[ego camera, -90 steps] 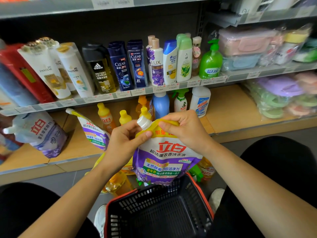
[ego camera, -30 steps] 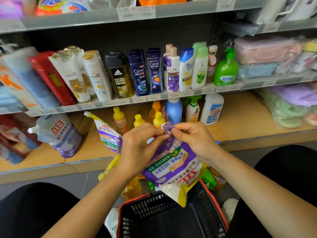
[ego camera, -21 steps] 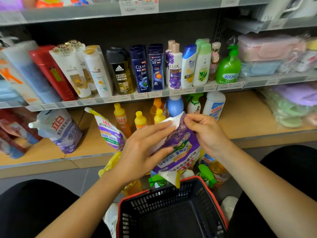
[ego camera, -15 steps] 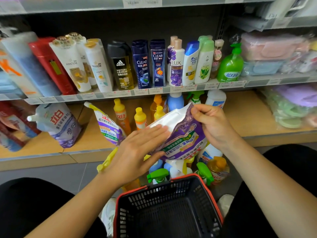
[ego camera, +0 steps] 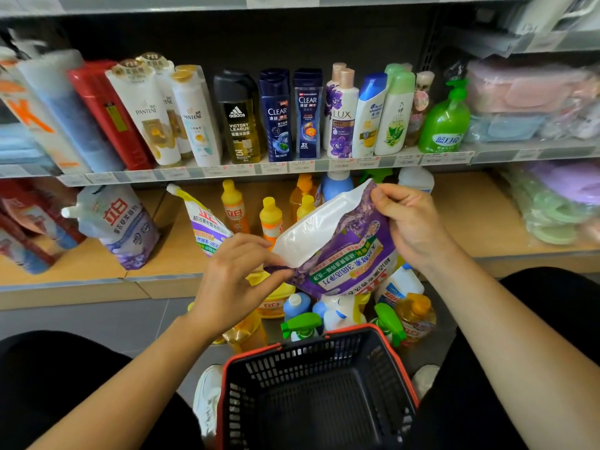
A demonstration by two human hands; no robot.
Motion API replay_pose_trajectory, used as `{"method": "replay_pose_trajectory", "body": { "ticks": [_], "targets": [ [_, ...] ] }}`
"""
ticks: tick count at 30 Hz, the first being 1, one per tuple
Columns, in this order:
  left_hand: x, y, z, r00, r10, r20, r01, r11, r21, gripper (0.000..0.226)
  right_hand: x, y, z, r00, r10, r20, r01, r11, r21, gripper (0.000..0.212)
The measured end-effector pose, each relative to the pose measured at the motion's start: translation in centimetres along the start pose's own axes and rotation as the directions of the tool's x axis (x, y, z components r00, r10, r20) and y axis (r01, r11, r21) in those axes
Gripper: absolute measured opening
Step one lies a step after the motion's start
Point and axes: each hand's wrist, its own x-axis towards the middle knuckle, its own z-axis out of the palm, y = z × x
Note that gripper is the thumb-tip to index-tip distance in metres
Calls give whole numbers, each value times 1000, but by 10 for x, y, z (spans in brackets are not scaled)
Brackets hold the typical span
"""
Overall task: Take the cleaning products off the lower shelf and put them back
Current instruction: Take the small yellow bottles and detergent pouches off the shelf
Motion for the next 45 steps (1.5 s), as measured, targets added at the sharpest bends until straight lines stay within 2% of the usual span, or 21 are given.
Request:
{"method": "replay_pose_trajectory", "body": {
  "ticks": [4, 7, 10, 13, 16, 19, 22, 24, 25, 27, 29, 31, 36, 40, 43, 45],
  "targets": [
    [0, 0, 7, 991, -24, 135, 36, 995, -90, 53, 0, 2, 1, 1000, 5, 3, -5, 1000, 11, 14],
    [2, 5, 16, 967, 37, 254, -27, 999, -45, 69, -1, 6, 4, 999, -12, 33, 12, 1000, -4, 18],
    [10, 10, 18, 949, 85, 304, -84, 996, -17, 79, -3, 11, 8, 996, -28, 80, 32, 998, -48, 16],
    [16, 15, 18, 935, 129, 329, -131, 991, -15, 80, -7, 16, 9, 992, -41, 120, 58, 989, -135, 14],
    [19, 19, 18, 935, 116, 335, -90, 992, -94, 72, -9, 18, 11, 991, -51, 122, 70, 985, -155, 15],
    [15, 16, 15, 963, 118, 243, -83, 986, -148, 58, -8, 16, 10, 997, -33, 62, 39, 995, -89, 13],
    [6, 9, 13, 1000, 15, 2, -14, 986, -169, 55, -3, 9, 6, 1000, -9, -22, 10, 999, 34, 18],
    [0, 5, 17, 975, -196, -101, 161, 947, -276, 59, 0, 4, 5, 999, -10, -39, 14, 995, 99, 17],
    [-1, 5, 20, 940, -328, -94, 269, 882, -387, 59, 1, 2, 6, 999, -17, -38, 22, 992, 122, 17],
    [-2, 2, 28, 861, -505, 58, 443, 691, -571, 52, 2, 1, 8, 999, -31, -27, 35, 987, 160, 26],
    [-5, -4, 42, 824, -516, 232, 532, 564, -632, 37, 3, 0, 11, 999, -27, -26, 32, 980, 195, 28],
    [-7, -7, 56, 806, -504, 311, 568, 511, -645, 30, 3, 2, 12, 999, -10, -41, 19, 974, 227, 26],
    [-6, -14, 74, 743, -560, 366, 634, 416, -652, 14, 5, 9, 9, 991, 70, -110, -42, 970, 241, 18],
    [3, -16, 66, 710, -646, 281, 644, 433, -631, 14, 7, 11, -2, 967, 97, -235, -41, 972, 230, 15],
    [13, -18, 54, 725, -659, 200, 632, 522, -573, 16, 4, 17, -13, 939, 65, -337, -30, 994, 106, 16],
    [20, -18, 45, 743, -656, 137, 617, 590, -521, 14, 2, 26, -20, 896, 57, -441, -62, 998, 4, 19]
  ]
}}
